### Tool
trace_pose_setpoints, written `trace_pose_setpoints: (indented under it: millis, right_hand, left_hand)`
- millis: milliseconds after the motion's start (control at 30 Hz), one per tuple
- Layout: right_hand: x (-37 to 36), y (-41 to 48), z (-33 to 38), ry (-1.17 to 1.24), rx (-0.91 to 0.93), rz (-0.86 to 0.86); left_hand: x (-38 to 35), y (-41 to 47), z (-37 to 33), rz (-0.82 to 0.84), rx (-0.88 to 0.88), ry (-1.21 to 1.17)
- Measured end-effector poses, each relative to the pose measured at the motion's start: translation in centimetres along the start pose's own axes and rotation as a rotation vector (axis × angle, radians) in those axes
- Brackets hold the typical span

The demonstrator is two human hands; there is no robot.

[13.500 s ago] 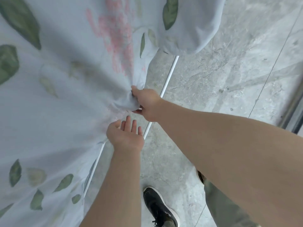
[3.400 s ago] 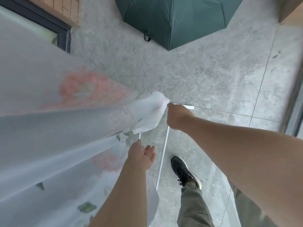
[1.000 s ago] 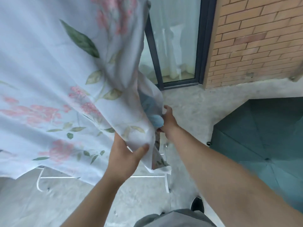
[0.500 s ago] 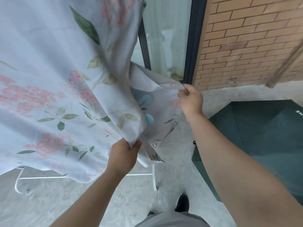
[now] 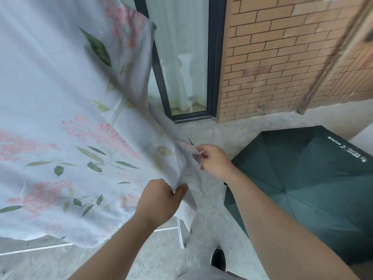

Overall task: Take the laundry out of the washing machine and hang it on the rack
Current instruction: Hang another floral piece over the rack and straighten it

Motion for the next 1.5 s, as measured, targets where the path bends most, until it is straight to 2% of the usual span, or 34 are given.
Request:
trace_pose_setpoints:
  millis: [100, 233, 467, 767, 967, 1133, 1200, 1333, 1500]
  right_hand:
    - [-2.4, -0.2, 0.3, -0.003, -0.033, 0.162]
    - [-3.6, 0.1, -0.2, -0.313, -0.009, 0.259]
    - [-2.2, -1.0, -4.1, -0.216, -0.091, 0.128]
    - [3.1, 2.2, -9.3, -0.042, -0.107, -0.039]
    - [8.5, 6.8, -12.6, 0.028, -0.086, -0.028]
    - [13.0, 11.0, -14.4, 0.08, -0.136, -0.053]
    - [13.9, 12.6, -15.1, 0.103, -0.171, -0.048]
    - [14.0, 16.6, -16.0, 0.131, -0.246, 0.034]
    - [13.3, 22.9, -14.9, 0.097, -0.267, 0.145]
  left_hand:
    - [-1.2, 0.7, -0.4, 0.083, -0.004, -0.061]
    - [-3.2, 1.9, 0.2, 0.152, -0.022, -0.03]
    - [-9.7, 3.4, 0.6, 0.319, -0.074, 0.166]
    - [-16.7, 8.1, -5.0, 0.457, -0.153, 0.448]
    - [-19.9, 15.3, -8.9, 0.523, -0.036, 0.549]
    - [-21.8, 19.8, -8.5, 0.578, 0.108, 0.619]
    - [-22.1, 20.9, -7.5, 0.551, 0.168, 0.606]
    - [-20.6, 25.4, -5.9, 0.336, 0.259, 0.494]
    - [-17.8, 34.3, -2.7, 0.063, 0.494, 0.166]
Point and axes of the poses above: each hand's wrist, its own y-axis towards the middle knuckle, its own x-axis out of the back of the hand, z = x × y, the point moved 8 cm from there along y, towards the middle knuckle, and after that the axes turned 1 degree about -y, right-handed, at the moved point
